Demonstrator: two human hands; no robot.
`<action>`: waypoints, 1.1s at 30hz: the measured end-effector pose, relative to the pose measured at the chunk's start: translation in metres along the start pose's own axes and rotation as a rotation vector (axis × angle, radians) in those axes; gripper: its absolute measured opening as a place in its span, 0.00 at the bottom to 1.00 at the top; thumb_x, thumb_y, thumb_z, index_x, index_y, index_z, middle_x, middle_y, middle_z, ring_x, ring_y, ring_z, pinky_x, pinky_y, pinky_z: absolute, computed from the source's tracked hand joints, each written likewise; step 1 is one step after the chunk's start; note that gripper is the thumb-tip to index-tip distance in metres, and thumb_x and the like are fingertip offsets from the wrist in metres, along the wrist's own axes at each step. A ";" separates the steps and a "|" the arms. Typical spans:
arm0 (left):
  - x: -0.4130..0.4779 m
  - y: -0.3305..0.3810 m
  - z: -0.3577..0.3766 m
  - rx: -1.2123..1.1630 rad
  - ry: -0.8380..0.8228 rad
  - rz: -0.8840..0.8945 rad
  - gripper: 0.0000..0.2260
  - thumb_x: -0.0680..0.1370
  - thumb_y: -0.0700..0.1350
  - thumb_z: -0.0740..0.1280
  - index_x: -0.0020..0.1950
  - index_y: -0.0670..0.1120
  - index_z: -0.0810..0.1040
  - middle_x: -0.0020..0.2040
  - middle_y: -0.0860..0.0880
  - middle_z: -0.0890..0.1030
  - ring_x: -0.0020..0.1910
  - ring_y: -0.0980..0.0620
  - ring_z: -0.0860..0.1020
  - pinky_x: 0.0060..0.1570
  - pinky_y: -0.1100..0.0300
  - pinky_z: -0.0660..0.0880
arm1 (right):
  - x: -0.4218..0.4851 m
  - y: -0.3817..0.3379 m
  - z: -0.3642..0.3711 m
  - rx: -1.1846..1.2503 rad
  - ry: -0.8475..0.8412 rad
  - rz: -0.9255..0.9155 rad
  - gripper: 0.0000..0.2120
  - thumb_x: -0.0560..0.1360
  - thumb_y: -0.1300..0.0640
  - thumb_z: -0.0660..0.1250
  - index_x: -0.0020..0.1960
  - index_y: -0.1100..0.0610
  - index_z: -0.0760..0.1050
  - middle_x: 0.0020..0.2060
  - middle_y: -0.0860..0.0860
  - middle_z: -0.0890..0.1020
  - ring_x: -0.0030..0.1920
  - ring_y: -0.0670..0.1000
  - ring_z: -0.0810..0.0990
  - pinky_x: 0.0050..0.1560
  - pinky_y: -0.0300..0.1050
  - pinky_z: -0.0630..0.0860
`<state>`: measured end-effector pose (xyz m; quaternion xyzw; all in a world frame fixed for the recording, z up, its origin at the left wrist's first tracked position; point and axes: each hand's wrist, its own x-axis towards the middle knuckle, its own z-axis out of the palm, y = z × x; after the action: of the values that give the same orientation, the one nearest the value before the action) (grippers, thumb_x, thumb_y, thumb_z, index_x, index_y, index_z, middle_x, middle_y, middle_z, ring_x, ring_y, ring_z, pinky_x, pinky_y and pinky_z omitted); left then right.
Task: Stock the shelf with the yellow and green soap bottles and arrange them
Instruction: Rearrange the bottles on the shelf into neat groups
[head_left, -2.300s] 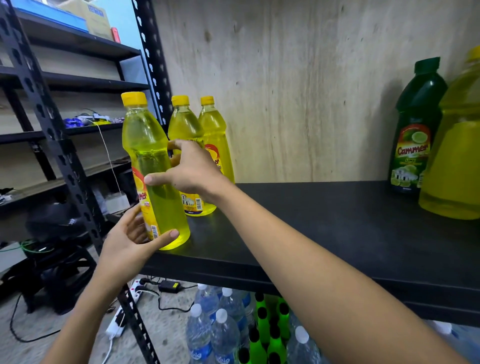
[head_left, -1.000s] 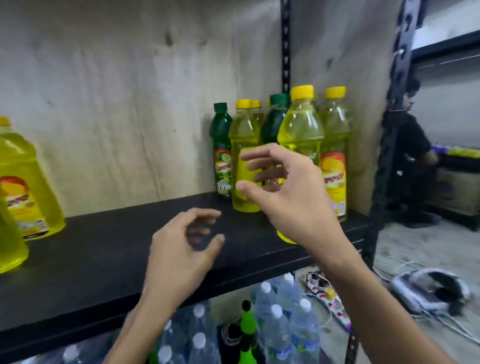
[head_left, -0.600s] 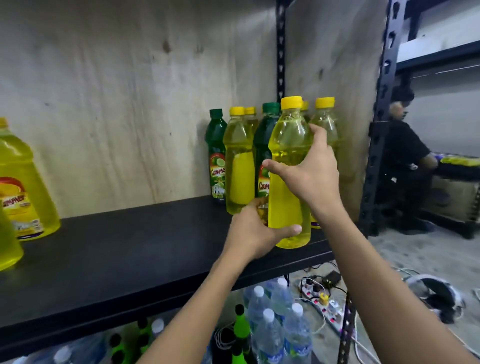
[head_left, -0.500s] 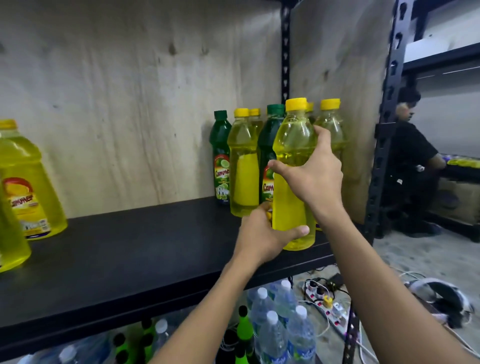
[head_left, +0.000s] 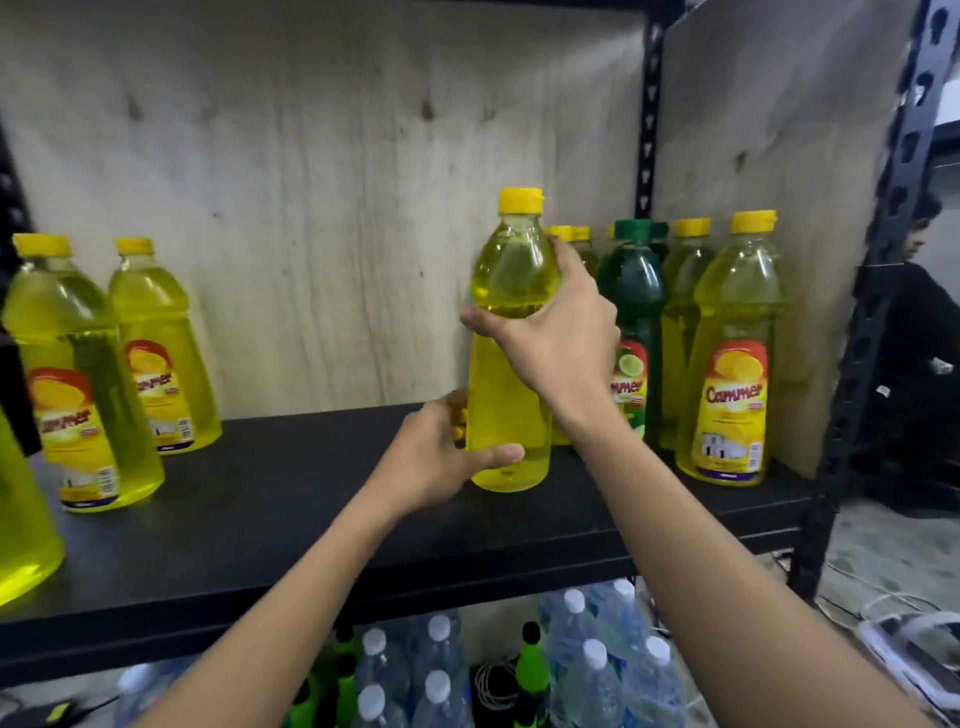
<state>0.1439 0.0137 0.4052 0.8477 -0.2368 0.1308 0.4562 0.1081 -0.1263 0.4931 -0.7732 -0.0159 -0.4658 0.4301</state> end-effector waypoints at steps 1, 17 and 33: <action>0.001 -0.008 -0.013 0.012 -0.001 -0.017 0.29 0.59 0.68 0.76 0.56 0.59 0.77 0.44 0.62 0.85 0.41 0.66 0.81 0.41 0.71 0.76 | 0.000 -0.005 0.015 0.017 -0.010 0.002 0.44 0.59 0.36 0.79 0.70 0.45 0.68 0.56 0.50 0.84 0.58 0.57 0.81 0.53 0.49 0.76; 0.052 -0.141 -0.158 -0.013 -0.008 -0.153 0.19 0.71 0.47 0.78 0.58 0.55 0.76 0.52 0.59 0.85 0.56 0.58 0.83 0.55 0.58 0.80 | 0.012 -0.058 0.228 0.100 -0.217 -0.014 0.42 0.62 0.39 0.78 0.71 0.47 0.65 0.54 0.56 0.80 0.55 0.61 0.79 0.48 0.50 0.75; 0.056 -0.176 -0.161 -0.257 0.039 -0.205 0.33 0.71 0.36 0.76 0.73 0.47 0.68 0.65 0.47 0.80 0.61 0.52 0.80 0.58 0.56 0.79 | 0.000 -0.043 0.264 0.022 -0.120 -0.021 0.40 0.66 0.38 0.76 0.71 0.49 0.62 0.57 0.56 0.75 0.55 0.61 0.77 0.45 0.49 0.71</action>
<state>0.2828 0.2156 0.3932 0.7995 -0.1550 0.0688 0.5762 0.2759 0.0804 0.4694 -0.7949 -0.0550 -0.4227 0.4319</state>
